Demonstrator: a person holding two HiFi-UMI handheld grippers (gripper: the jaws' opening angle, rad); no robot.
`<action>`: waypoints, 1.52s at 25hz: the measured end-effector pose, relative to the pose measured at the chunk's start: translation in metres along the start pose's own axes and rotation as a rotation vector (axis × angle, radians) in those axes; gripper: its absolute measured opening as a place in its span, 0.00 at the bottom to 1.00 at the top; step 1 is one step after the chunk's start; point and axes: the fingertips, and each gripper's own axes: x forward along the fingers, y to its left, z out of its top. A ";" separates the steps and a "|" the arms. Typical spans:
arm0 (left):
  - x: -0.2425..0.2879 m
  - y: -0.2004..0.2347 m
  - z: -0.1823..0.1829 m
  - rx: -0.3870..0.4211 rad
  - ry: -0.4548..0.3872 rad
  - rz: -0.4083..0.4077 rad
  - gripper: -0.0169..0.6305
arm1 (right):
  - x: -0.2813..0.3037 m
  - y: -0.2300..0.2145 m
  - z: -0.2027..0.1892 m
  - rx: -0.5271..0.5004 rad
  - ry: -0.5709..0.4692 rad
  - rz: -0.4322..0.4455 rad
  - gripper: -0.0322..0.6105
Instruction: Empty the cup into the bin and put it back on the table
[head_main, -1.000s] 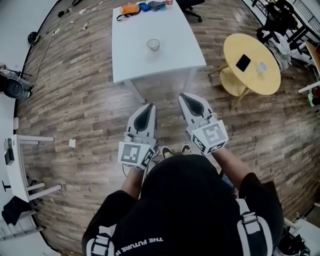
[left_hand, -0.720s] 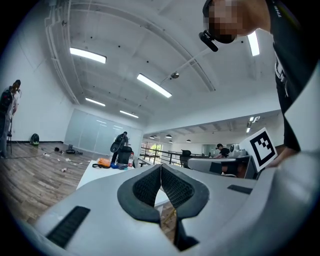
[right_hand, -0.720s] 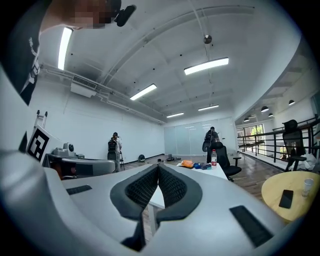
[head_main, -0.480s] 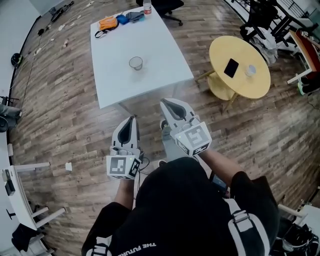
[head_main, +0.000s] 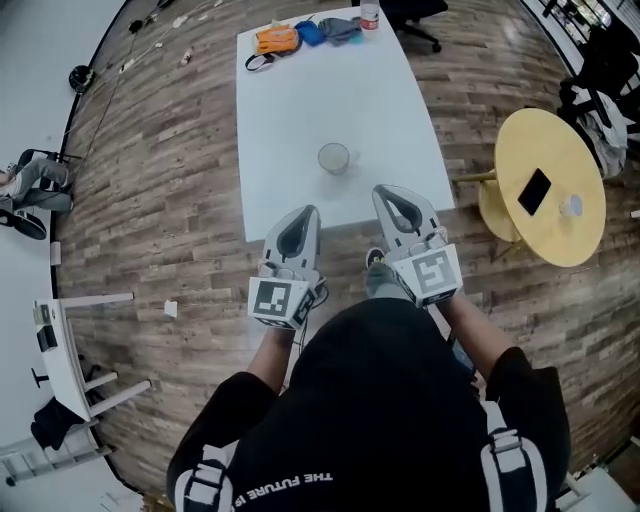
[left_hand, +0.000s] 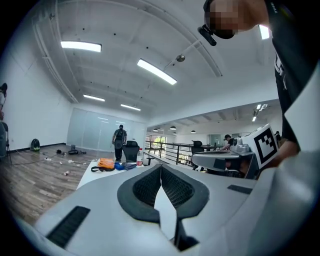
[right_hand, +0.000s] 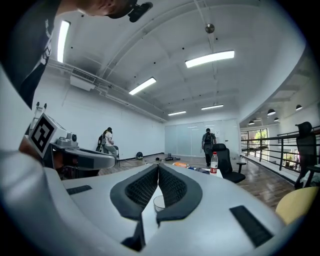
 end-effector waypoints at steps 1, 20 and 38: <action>0.013 0.006 -0.001 0.002 0.009 0.003 0.06 | 0.011 -0.009 -0.003 0.003 0.011 0.008 0.07; 0.120 0.089 -0.083 0.097 0.159 -0.066 0.06 | 0.123 -0.059 -0.099 -0.014 0.296 0.030 0.08; 0.190 0.105 -0.209 0.104 0.307 -0.243 0.59 | 0.166 -0.085 -0.237 -0.026 0.562 0.151 0.18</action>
